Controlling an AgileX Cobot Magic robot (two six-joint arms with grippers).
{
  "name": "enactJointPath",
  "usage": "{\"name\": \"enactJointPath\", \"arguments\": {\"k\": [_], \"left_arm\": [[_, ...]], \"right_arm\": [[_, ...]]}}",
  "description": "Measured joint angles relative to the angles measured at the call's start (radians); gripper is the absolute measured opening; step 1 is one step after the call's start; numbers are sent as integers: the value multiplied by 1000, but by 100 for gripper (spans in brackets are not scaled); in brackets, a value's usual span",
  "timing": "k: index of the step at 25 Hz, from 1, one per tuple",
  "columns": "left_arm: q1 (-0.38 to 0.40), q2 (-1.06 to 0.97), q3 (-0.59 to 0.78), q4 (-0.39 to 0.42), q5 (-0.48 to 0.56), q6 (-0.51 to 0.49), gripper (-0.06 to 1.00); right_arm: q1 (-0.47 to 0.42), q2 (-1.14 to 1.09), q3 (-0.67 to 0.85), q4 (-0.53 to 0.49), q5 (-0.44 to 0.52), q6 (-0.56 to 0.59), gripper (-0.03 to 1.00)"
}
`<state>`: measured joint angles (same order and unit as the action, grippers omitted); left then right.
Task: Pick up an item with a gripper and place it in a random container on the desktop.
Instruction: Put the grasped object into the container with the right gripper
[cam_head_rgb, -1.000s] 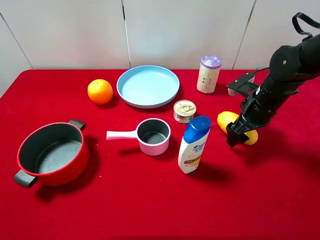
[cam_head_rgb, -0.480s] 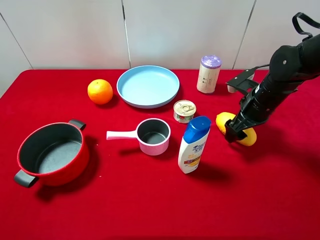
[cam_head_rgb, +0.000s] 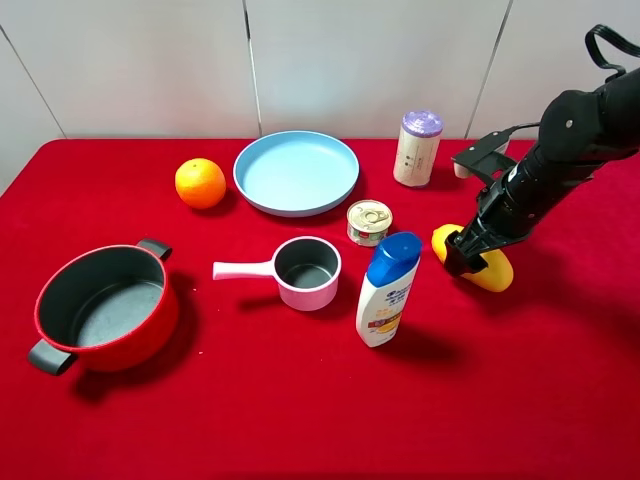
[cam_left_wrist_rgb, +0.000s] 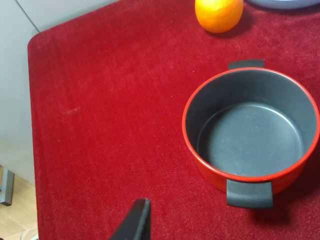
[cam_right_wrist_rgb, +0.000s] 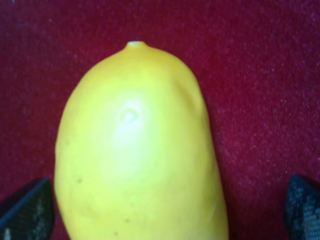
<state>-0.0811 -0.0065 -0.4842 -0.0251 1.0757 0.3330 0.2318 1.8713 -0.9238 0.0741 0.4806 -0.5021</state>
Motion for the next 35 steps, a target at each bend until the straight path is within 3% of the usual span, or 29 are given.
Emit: {"name": "enactJointPath", "arguments": {"k": [9, 17, 35], "left_arm": [[0, 0, 0, 0, 0, 0, 98], [0, 0, 0, 0, 0, 0, 98], [0, 0, 0, 0, 0, 0, 98]], "right_arm": [[0, 0, 0, 1, -2, 19, 68], [0, 0, 0, 4, -2, 38, 47], [0, 0, 0, 4, 1, 39, 47]]}}
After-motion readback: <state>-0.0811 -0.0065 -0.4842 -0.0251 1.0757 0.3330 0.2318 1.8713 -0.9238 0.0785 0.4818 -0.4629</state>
